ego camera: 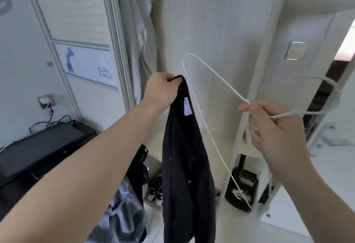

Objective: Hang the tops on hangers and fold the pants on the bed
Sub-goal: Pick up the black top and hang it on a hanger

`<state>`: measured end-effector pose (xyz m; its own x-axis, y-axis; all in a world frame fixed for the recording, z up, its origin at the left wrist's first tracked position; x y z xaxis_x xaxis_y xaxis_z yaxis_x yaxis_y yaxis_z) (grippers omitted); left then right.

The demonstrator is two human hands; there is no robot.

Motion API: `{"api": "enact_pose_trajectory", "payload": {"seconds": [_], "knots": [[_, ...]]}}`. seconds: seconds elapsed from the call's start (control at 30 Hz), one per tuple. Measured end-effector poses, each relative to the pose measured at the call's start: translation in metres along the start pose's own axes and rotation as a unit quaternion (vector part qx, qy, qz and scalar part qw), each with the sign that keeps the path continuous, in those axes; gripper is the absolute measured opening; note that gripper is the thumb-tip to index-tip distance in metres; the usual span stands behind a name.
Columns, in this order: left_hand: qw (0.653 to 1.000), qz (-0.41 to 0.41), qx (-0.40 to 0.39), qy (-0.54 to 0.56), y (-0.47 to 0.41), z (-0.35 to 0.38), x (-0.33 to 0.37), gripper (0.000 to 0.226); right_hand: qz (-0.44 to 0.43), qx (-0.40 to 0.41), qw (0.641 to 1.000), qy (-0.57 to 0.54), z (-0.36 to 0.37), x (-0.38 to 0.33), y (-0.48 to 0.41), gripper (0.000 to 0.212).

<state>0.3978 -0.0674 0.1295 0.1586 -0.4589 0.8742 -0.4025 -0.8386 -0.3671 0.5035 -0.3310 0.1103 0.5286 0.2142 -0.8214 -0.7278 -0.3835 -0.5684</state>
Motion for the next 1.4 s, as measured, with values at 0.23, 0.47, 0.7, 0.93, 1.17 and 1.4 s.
{"api": "enact_pose_trajectory", "payload": {"seconds": [0.23, 0.47, 0.7, 0.93, 1.17, 1.4], "knots": [[0.991, -0.132, -0.019, 0.003, 0.095, 0.002, -0.100, 0.035, 0.079, -0.074, 0.994, 0.023, -0.051, 0.047, 0.117, 0.025], [0.985, -0.164, -0.057, -0.019, 0.176, -0.001, -0.141, 0.031, 0.151, -0.136, 0.978, 0.041, -0.074, 0.073, 0.205, 0.032], [0.980, -0.092, -0.148, -0.097, 0.236, 0.006, -0.115, 0.020, 0.153, -0.153, 0.974, 0.072, -0.076, 0.070, 0.240, 0.023], [0.970, -0.039, -0.216, -0.101, 0.275, 0.019, -0.072, 0.014, 0.181, -0.193, 0.959, 0.103, -0.043, 0.081, 0.254, 0.024], [0.942, -0.052, -0.318, -0.096, 0.307, 0.032, -0.072, 0.018, 0.225, -0.164, 0.960, -0.013, -0.016, 0.094, 0.271, 0.024], [0.913, -0.018, -0.373, -0.162, 0.336, 0.040, -0.080, 0.019, 0.244, -0.165, 0.955, -0.029, -0.003, 0.110, 0.298, 0.023]]}}
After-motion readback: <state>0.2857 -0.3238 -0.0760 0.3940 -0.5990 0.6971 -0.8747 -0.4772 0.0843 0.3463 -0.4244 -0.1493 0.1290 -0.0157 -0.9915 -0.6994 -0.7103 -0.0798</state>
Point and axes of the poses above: each hand's wrist, its own y-axis away from the middle knuckle, its own z-axis out of the palm, x = y × z, the point moved 9 cm from there along -y, towards the middle knuckle, and after that the axes turned 6 degrees about x, right-handed, at the moved point
